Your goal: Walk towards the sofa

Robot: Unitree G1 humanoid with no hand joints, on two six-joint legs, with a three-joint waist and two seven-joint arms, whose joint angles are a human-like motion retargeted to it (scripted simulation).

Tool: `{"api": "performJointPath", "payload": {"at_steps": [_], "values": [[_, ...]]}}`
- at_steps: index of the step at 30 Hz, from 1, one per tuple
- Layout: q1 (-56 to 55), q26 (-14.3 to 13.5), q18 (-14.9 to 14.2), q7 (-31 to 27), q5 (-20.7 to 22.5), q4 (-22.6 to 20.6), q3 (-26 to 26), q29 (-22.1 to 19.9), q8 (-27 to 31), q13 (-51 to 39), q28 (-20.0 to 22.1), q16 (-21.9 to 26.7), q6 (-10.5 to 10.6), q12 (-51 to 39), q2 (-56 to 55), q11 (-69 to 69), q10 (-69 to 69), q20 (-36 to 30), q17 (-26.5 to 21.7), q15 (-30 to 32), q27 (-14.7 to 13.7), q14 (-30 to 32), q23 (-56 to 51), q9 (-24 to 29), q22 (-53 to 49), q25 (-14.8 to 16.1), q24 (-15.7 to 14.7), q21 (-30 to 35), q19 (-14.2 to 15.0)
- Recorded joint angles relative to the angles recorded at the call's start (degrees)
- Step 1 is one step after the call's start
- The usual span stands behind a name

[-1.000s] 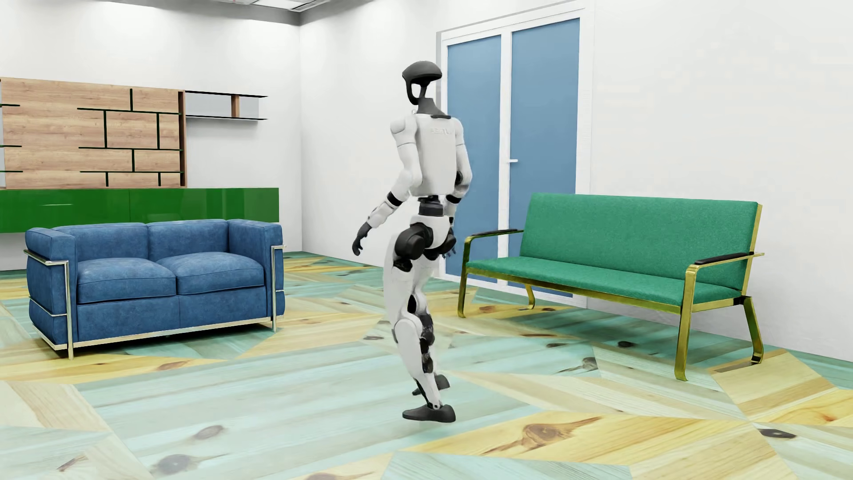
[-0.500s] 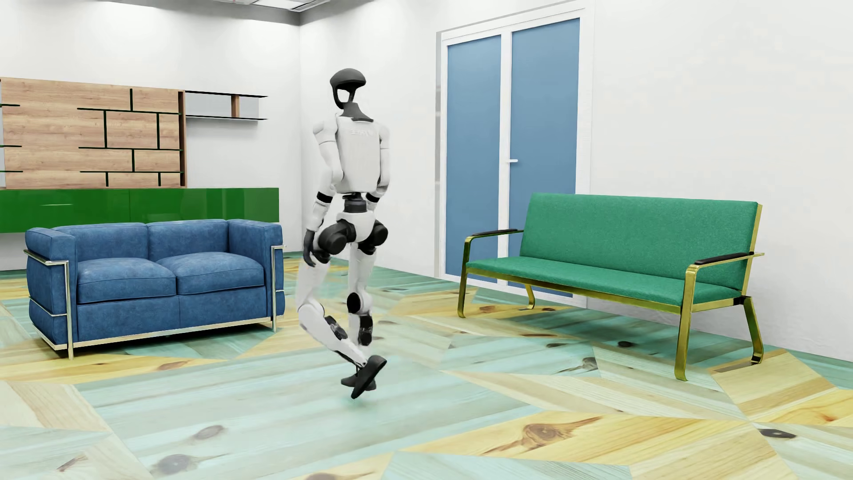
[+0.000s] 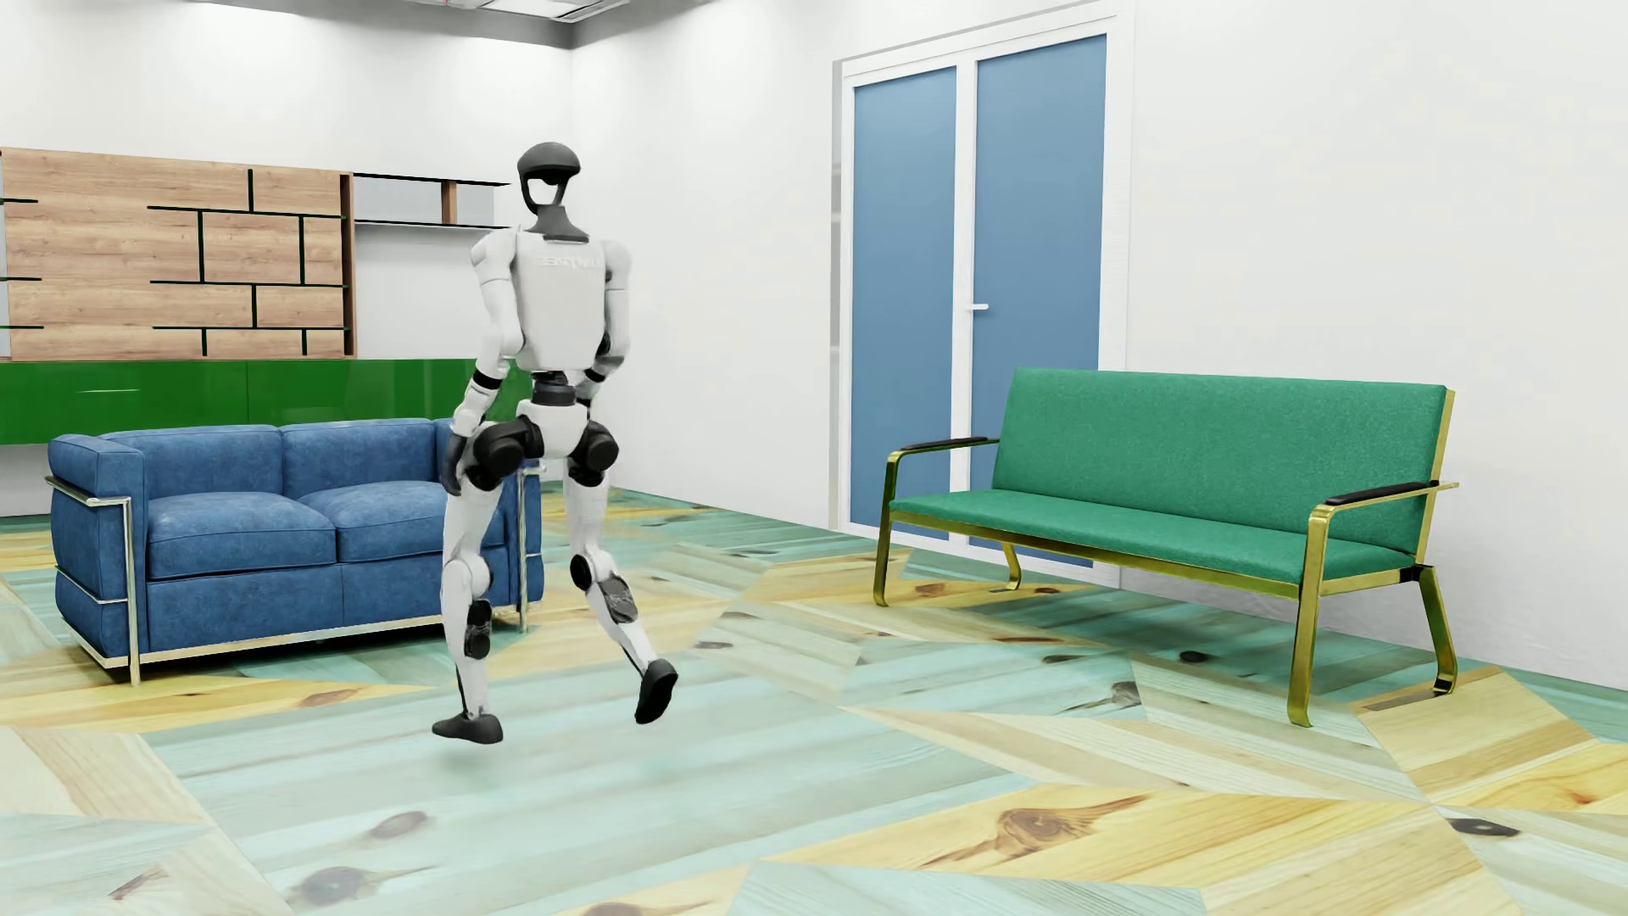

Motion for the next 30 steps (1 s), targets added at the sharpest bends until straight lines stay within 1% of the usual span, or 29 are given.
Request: {"api": "performJointPath", "payload": {"at_steps": [1, 2, 3, 4, 5, 6, 7, 8, 9, 10, 11, 12, 13, 14, 16, 17, 18, 19, 20, 21, 22, 24, 26, 28, 29, 30], "values": [[1.43, -0.69, 0.16, 0.00, -1.04, -0.76, -0.47, -1.50, -1.73, 2.29, 0.42, 1.09, -0.45, -1.26, -1.97, 0.97, -0.52, 0.18, 0.61, -1.91, 2.14, -0.69, 2.87, 0.00, -1.90, 0.93, -1.02, -2.62, -0.14], [2.70, -1.16, 0.31, -0.36, -2.07, -1.51, -0.90, -2.42, -3.80, 4.61, 0.69, 2.25, -0.77, -2.47, -3.26, -0.61, -1.08, 0.24, 1.17, -3.68, 3.89, -1.30, 5.86, -0.05, -4.13, 2.38, -2.36, -5.29, 0.39], [3.93, -1.64, 0.40, -0.74, -3.35, -2.24, -1.19, -1.33, -6.27, 7.03, 0.80, 3.54, -1.02, -4.15, -3.79, -4.82, -1.65, 0.28, 0.91, -5.48, 4.82, -1.99, 8.34, -0.17, -5.86, 3.76, -3.78, -7.47, 0.85], [5.21, -2.64, 0.40, -1.07, -4.52, -2.87, -1.35, 1.03, -9.19, 9.31, 1.06, 4.74, -1.26, -5.48, -3.30, -11.80, -2.38, 0.55, 0.38, -6.73, 5.70, -2.70, 10.70, -0.34, -7.61, 4.18, -4.87, -8.44, 1.21], [6.49, -3.47, 0.31, -1.36, -5.07, -3.34, -1.38, 4.62, -12.42, 11.44, 1.04, 5.60, -1.50, -6.45, -1.61, -21.39, -3.20, 1.18, -0.61, -7.29, 5.78, -3.37, 13.06, -0.57, -9.62, 3.21, -5.80, -7.95, 1.70], [7.85, -3.99, 0.23, -1.65, -4.69, -3.58, -1.35, 9.05, -15.49, 13.14, 1.10, 6.33, -1.70, -7.15, 0.93, -31.43, -4.36, 1.85, -1.62, -6.52, 4.72, -3.76, 15.17, -0.86, -11.61, 0.74, -6.52, -6.08, 2.17], [9.19, -4.46, 0.19, -1.90, -4.44, -3.61, -1.28, 13.54, -18.17, 14.37, 1.75, 6.69, -1.81, -7.60, 3.53, -37.01, -5.64, 2.65, -2.58, -5.78, 2.96, -3.92, 16.73, -1.13, -13.36, -2.93, -7.54, -3.49, 1.87], [10.56, -4.40, 0.15, -1.96, -4.04, -3.67, -1.30, 17.22, -18.65, 15.01, 3.06, 6.75, -1.82, -7.72, 5.45, -39.34, -6.74, 3.31, -3.35, -5.84, 0.82, -4.06, 17.57, -1.34, -14.46, -6.58, -8.59, -1.41, 2.36], [12.16, -4.26, 0.10, -1.68, -3.30, -3.43, -1.33, 19.47, -18.73, 15.32, 5.05, 6.45, -1.75, -7.49, 7.21, -41.68, -8.33, 4.14, -3.66, -5.33, -1.02, -3.89, 17.66, -1.55, -14.81, -9.19, -9.40, -0.75, 2.85], [13.69, -3.88, -0.06, -1.20, -2.48, -2.99, -1.36, 20.43, -18.73, 15.45, 7.20, 5.58, -1.58, -7.03, 8.59, -43.58, -10.04, 5.01, -3.45, -4.82, -1.78, -3.57, 16.99, -1.81, -14.31, -10.41, -10.12, -1.80, 3.16], [15.15, -3.35, -0.26, -0.60, -1.60, -2.48, -1.44, 19.82, -18.60, 15.45, 8.99, 4.53, -1.40, -6.34, 9.79, -45.40, -11.80, 5.58, -2.79, -4.34, -1.66, -3.22, 15.56, -2.14, -13.04, -10.49, -10.40, -4.08, 3.28], [16.40, -2.75, -0.45, 0.02, -0.68, -1.96, -1.56, 17.94, -18.37, 15.22, 9.57, 3.53, -1.22, -5.63, 10.82, -47.14, -13.37, 5.75, -1.75, -3.95, -1.33, -3.03, 13.65, -2.49, -11.18, -9.64, -10.49, -6.94, 3.32], [17.45, -2.26, -0.60, 0.61, 0.20, -1.44, -1.72, 15.06, -18.09, 14.78, 8.94, 2.81, -1.02, -4.94, 11.74, -48.74, -14.63, 5.51, -0.59, -3.58, -0.99, -3.03, 11.54, -2.81, -8.79, -8.26, -10.26, -9.85, 3.33], [18.20, -1.71, -0.74, 1.16, 0.95, -0.99, -1.89, 11.84, -17.75, 14.20, 7.17, 2.46, -0.81, -4.34, 12.46, -50.05, -15.40, 4.84, 0.51, -3.27, -0.75, -3.15, 9.45, -3.03, -5.81, -6.57, -9.24, -12.48, 3.35], [18.87, 0.23, -0.95, 2.31, 1.92, -0.19, -2.12, 6.84, -16.73, 12.38, 1.58, 2.68, -0.41, -3.94, 12.92, -51.06, -15.42, 1.71, 2.45, -3.03, -0.78, -3.76, 5.57, -3.14, 1.40, -3.96, -4.81, -15.45, 3.41], [18.98, 0.95, -0.98, 2.99, 2.20, 0.16, -2.17, 5.48, -16.04, 11.02, -1.52, 2.94, -0.23, -3.63, 12.67, -50.75, -15.01, 0.06, 2.91, -3.13, -1.37, -4.17, 4.12, -3.05, 4.28, -3.24, -1.98, -15.74, 3.44], [19.00, 1.32, -0.97, 3.74, 2.40, 0.47, -2.17, 5.05, -15.24, 9.92, -4.04, 2.99, -0.08, -3.24, 12.11, -50.13, -14.65, -1.15, 2.96, -3.32, -2.38, -4.49, 2.47, -2.91, 6.50, -2.88, 0.69, -15.23, 3.46], [18.99, 1.33, -0.96, 4.54, 2.60, 0.72, -2.12, 5.23, -14.41, 9.06, -5.55, 2.74, 0.04, -2.74, 11.41, -49.53, -14.52, -1.48, 2.77, -3.47, -3.64, -4.69, 0.59, -2.74, 7.78, -2.52, 2.47, -14.33, 3.46], [18.95, 1.07, -0.97, 5.28, 2.81, 0.93, -2.02, 5.61, -13.66, 8.51, -5.82, 2.27, 0.12, -2.13, 10.71, -49.10, -14.61, -0.90, 2.38, -3.52, -4.93, -4.85, -1.37, -2.54, 8.14, -2.23, 3.17, -13.26, 3.45], [18.86, 0.65, -0.95, 5.91, 2.99, 1.06, -1.89, 5.80, -13.05, 8.28, -5.21, 1.75, 0.17, -1.49, 10.00, -48.80, -14.87, 0.00, 2.00, -3.52, -6.09, -4.93, -3.23, -2.34, 7.96, -1.74, 3.25, -12.41, 3.45], [18.61, 0.14, -0.91, 6.36, 3.09, 1.12, -1.76, 6.03, -12.60, 8.31, -3.96, 1.20, 0.20, -1.00, 9.31, -48.55, -15.11, 1.17, 1.65, -3.52, -6.82, -4.96, -4.74, -2.12, 7.41, -1.22, 2.68, -11.79, 3.47], [17.63, -0.55, -0.75, 6.71, 3.02, 1.05, -1.53, 6.15, -12.17, 8.90, -1.95, 0.62, 0.16, -0.96, 7.85, -47.98, -15.21, 2.68, 1.19, -3.52, -6.77, -4.98, -6.27, -1.68, 6.29, -0.64, 1.53, -11.21, 3.52], [16.31, -0.83, -0.55, 6.74, 2.70, 0.81, -1.40, 5.86, -11.98, 9.62, -0.43, 0.74, 0.05, -2.11, 6.28, -47.30, -14.99, 2.76, 0.90, -3.48, -5.57, -4.95, -5.33, -1.23, 5.28, -0.81, 1.28, -10.99, 3.54], [14.94, -0.79, -0.48, 7.11, 2.59, 0.80, -1.33, 4.69, -11.53, 9.99, 0.81, 1.13, -0.09, -4.08, 4.56, -46.61, -14.51, 2.18, 0.69, -3.36, -3.72, -4.95, -2.17, -0.77, 4.72, -2.37, 1.07, -10.64, 3.31], [14.21, -0.69, -0.54, 7.45, 2.68, 0.97, -1.34, 2.78, -11.16, 10.22, 1.41, 1.36, -0.14, -5.33, 3.64, -46.20, -14.06, 1.67, 0.72, -3.35, -2.61, -5.02, -0.32, -0.53, 4.76, -3.30, 0.98, -10.69, 3.11], [13.44, -0.57, -0.68, 7.90, 2.89, 1.30, -1.37, -0.46, -10.68, 10.65, 2.00, 1.68, -0.21, -6.57, 2.60, -45.60, -13.41, 0.98, 0.88, -3.61, -1.50, -5.18, 1.37, -0.30, 4.97, -3.92, 1.34, -11.07, 2.78]]}}
